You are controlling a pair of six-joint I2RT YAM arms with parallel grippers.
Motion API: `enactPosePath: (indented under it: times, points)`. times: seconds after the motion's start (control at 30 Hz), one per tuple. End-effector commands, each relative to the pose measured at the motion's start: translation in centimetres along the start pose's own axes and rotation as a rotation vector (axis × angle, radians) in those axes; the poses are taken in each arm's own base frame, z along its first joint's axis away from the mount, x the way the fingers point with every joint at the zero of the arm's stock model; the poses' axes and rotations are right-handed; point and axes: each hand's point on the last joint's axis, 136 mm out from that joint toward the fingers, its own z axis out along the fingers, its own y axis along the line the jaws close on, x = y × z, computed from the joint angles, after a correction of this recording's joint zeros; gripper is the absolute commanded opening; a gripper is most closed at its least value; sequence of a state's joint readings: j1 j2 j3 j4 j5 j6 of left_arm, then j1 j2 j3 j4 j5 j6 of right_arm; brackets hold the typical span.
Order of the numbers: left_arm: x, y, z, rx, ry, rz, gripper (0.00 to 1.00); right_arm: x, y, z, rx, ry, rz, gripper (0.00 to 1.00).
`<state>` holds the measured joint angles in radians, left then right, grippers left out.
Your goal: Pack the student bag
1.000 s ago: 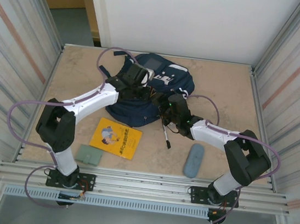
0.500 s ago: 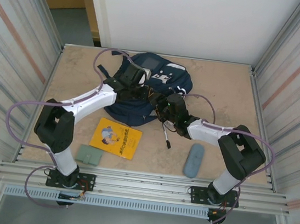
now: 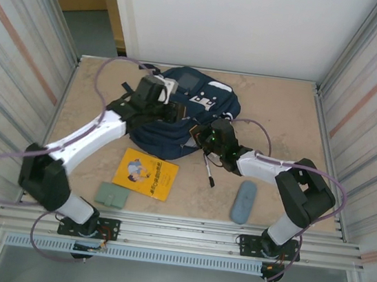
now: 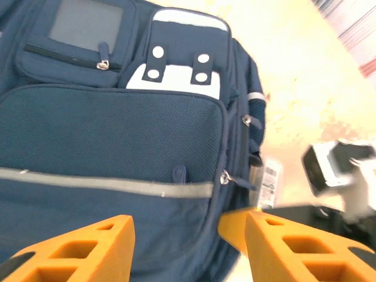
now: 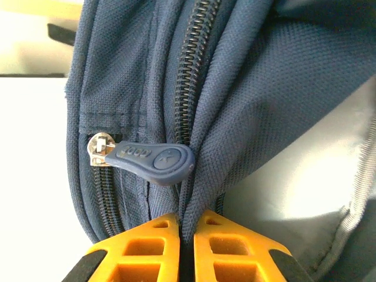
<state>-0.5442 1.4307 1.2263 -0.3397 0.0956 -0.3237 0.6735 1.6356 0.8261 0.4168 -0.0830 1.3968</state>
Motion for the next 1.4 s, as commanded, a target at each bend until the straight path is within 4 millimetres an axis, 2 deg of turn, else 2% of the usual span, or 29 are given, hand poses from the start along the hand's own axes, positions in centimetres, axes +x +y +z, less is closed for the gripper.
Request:
enactPosePath:
  times: [0.0, 0.1, 0.2, 0.3, 0.47, 0.63, 0.87, 1.0, 1.13, 1.27, 1.37]
  points:
    - [3.7, -1.6, -2.7, 0.066, 0.041, -0.018, 0.54, -1.2, 2.0, -1.2, -0.032, -0.034, -0.030, 0.08]
    - [7.9, -2.4, -3.3, 0.077, 0.079, -0.035, 0.55, -1.2, 2.5, -1.2, -0.050, -0.015, -0.020, 0.08]
    - [11.7, -3.6, -2.5, 0.118, 0.123, -0.065, 0.55, -0.9, 2.7, -1.3, -0.051, -0.017, -0.029, 0.08]
    - [13.5, -4.4, -1.6, 0.117, 0.127, -0.058, 0.60, -0.5, 3.0, -1.1, -0.054, 0.000, -0.024, 0.08]
    - [15.4, -4.0, 0.9, 0.068, 0.160, -0.064, 0.62, 0.4, 3.6, -1.2, -0.053, 0.011, -0.043, 0.08]
    - [14.8, -3.5, 3.2, 0.011, 0.141, -0.030, 0.62, 1.5, 3.8, -1.5, -0.049, 0.021, -0.057, 0.09]
    - [14.3, -1.2, 6.1, -0.104, 0.152, -0.068, 0.52, 2.6, 4.3, -1.8, -0.046, 0.038, -0.085, 0.10]
    - [13.8, -0.1, 6.7, -0.159, 0.149, -0.059, 0.34, 3.0, 4.4, -1.8, -0.043, 0.049, -0.094, 0.10]
    - [14.6, 0.5, 7.4, -0.194, 0.180, -0.030, 0.25, 2.8, 4.0, -2.1, -0.031, 0.035, -0.098, 0.11]
    - [15.3, 0.9, 7.7, -0.199, 0.201, -0.007, 0.03, 2.6, 3.9, -2.2, -0.034, 0.040, -0.094, 0.11]
    - [14.8, 0.0, 7.1, -0.149, 0.204, 0.018, 0.00, 1.9, 3.4, -2.7, -0.014, 0.013, -0.114, 0.12]
